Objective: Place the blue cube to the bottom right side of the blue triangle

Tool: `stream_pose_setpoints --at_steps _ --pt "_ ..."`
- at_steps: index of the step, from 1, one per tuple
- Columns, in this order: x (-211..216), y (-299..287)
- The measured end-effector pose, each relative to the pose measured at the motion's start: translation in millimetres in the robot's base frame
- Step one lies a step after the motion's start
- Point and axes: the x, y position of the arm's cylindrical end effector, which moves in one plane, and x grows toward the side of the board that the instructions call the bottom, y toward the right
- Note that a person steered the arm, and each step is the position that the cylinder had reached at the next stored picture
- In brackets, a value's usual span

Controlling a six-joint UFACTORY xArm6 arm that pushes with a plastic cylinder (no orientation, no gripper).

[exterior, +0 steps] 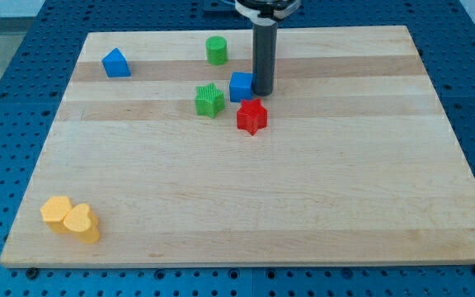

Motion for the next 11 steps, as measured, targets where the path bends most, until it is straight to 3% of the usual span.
stream_pose_setpoints --at_steps 8,11 --pt "0 -163" --pt "-6 -195"
